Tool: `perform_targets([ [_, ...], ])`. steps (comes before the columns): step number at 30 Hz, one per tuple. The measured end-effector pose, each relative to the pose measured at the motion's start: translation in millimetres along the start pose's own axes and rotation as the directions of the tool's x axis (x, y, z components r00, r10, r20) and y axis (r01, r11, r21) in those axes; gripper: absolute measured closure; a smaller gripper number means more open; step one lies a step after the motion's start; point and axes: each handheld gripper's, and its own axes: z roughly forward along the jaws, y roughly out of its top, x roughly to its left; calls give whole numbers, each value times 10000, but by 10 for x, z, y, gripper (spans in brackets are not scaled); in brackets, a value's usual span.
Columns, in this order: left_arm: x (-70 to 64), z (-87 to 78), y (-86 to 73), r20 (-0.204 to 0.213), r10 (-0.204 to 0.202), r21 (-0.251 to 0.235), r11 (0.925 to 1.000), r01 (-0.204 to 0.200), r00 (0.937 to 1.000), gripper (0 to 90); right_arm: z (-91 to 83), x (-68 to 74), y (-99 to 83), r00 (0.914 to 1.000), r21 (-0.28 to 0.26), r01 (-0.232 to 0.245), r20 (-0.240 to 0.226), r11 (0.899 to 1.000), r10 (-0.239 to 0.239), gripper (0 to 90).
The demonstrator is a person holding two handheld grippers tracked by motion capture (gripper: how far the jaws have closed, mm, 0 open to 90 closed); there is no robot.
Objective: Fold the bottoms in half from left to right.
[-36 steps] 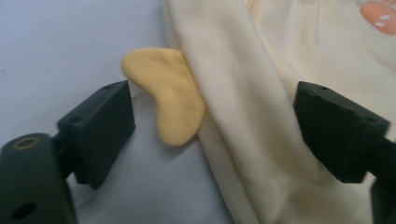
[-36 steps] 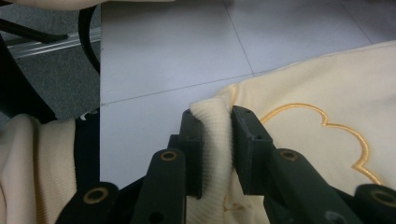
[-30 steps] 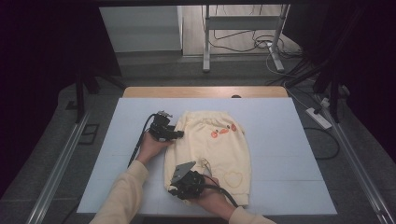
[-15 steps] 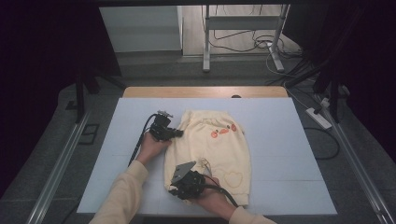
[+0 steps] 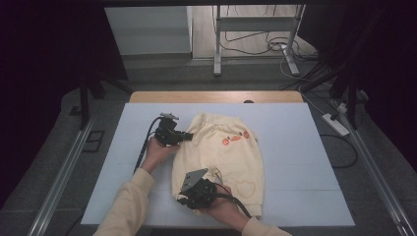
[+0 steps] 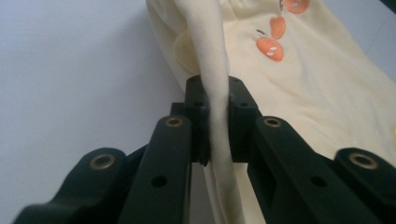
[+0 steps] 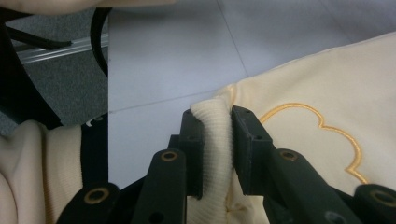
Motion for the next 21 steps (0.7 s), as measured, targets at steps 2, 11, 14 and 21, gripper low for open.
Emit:
perform_targets([
  [2,-17,-41,18,67,9,-122,9999,-8,10000,811,-23,5,32,10000,-140,20,-14,9999,-20,742],
  [11,-54,-88,40,214,-46,-150,9999,50,9998,810,-85,37,97,9999,-376,88,-82,9993,-91,743],
  [14,-27,-87,30,241,-111,-123,9999,114,9996,811,-74,31,90,9999,-346,93,-110,9994,-97,745],
  [21,-11,-296,70,405,-188,-754,9969,218,9990,811,-132,41,220,9996,-745,199,-177,9970,-213,749],
])
